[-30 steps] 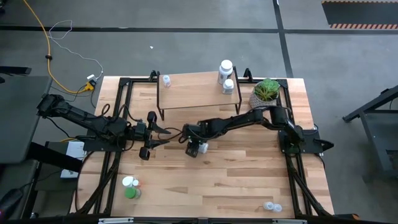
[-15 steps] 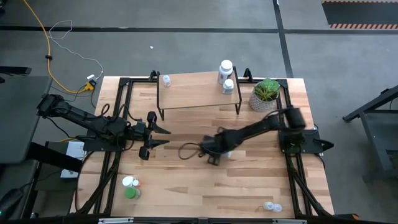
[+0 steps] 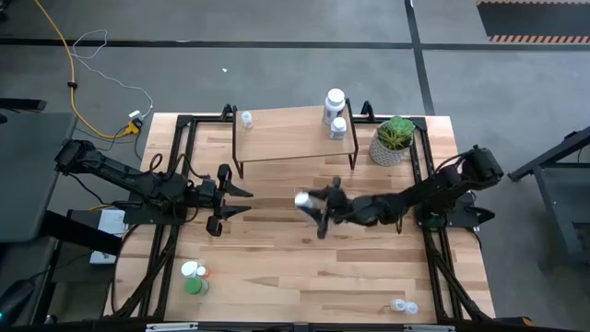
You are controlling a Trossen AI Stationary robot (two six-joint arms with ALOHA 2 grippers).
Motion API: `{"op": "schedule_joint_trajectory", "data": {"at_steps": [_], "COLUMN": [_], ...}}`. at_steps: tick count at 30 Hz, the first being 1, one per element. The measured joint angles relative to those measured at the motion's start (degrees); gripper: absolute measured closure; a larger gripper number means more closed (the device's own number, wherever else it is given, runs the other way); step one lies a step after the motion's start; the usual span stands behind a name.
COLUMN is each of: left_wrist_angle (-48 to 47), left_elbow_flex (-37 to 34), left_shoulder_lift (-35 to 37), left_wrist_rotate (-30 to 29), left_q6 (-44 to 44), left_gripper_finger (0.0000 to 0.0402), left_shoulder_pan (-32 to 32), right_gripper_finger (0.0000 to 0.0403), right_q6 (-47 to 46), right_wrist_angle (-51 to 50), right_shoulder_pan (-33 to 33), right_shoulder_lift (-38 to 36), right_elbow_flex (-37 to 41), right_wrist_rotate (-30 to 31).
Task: Pick and place medicine bottles onto shelf by color
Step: Put the right white pill bottle on the shelf
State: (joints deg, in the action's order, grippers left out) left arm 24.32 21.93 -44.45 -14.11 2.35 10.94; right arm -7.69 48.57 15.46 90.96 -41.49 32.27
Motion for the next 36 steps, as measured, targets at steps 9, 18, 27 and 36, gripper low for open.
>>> {"op": "schedule_joint_trajectory", "data": {"at_steps": [9,18,27,36], "left_wrist_angle": [-0.02,-0.04,-0.09,-0.33], "left_elbow_flex": [0.0,0.0,0.0,0.0], "left_shoulder_lift": [0.0,0.0,0.0,0.0], "left_wrist_rotate": [-0.04,-0.04,-0.04,-0.03], "left_q6": [-1.28,-1.49,-1.51,-2.12], "left_gripper_finger": [0.0253,0.0253,0.0253,0.0253], "left_shoulder_pan": [-0.02,0.0,0.0,0.0], "right_gripper_finger": [0.0218,0.0217,0.0217,0.0217], "right_q6": [19.02,33.56,37.08,44.95], "right_wrist_angle": [24.74,38.67,39.71,41.54], "right_shoulder_pan": [-7.08,-13.58,-18.59,-19.98], "right_shoulder_lift": [8.76,21.81,28.44,28.42], "right_elbow_flex": [-2.42,-13.0,-19.31,-19.2], "right_wrist_rotate": [7.24,22.36,27.88,31.85]}}
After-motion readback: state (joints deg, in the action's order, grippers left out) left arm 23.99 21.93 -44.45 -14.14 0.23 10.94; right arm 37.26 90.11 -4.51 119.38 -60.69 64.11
